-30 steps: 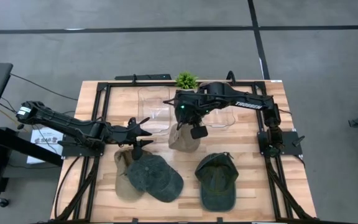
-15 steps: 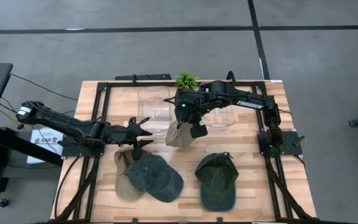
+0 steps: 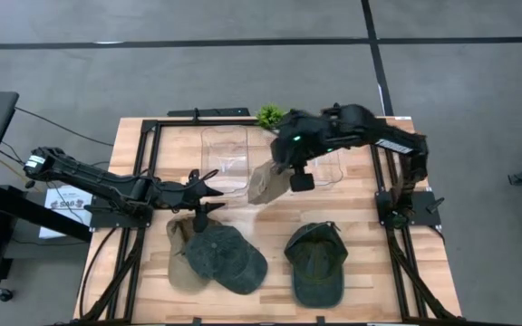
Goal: Pick & Place hat
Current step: Put the top brown cap into the right transparent bin
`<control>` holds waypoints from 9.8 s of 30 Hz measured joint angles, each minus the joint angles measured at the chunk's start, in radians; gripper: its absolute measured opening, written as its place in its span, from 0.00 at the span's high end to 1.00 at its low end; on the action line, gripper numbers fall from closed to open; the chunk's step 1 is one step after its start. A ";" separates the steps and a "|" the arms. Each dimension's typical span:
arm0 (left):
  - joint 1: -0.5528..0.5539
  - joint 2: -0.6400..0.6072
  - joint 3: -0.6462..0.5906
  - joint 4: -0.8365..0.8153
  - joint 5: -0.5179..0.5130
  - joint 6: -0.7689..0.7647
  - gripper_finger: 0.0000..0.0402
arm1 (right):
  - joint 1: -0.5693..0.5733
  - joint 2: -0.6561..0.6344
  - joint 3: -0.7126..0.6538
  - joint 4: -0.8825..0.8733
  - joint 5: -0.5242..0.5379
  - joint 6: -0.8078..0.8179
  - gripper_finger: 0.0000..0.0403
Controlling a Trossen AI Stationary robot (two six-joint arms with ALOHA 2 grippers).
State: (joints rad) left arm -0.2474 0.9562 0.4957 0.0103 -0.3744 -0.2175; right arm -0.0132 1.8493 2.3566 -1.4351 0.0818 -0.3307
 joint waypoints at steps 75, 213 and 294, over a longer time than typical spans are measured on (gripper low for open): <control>0.125 0.616 0.160 0.946 0.132 0.516 0.63 | 0.007 -0.193 -0.021 0.210 0.024 0.201 1.00; 0.046 0.164 0.067 0.444 0.556 0.291 0.96 | 0.121 0.162 -0.022 0.329 0.440 0.062 1.00; 0.048 0.166 0.065 0.439 0.537 0.286 0.96 | 0.157 0.170 -0.089 0.240 0.258 0.097 1.00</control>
State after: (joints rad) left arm -0.1997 1.1217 0.5606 0.4489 0.1629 0.0689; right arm 0.1436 2.0190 2.2673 -1.1949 0.3401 -0.2340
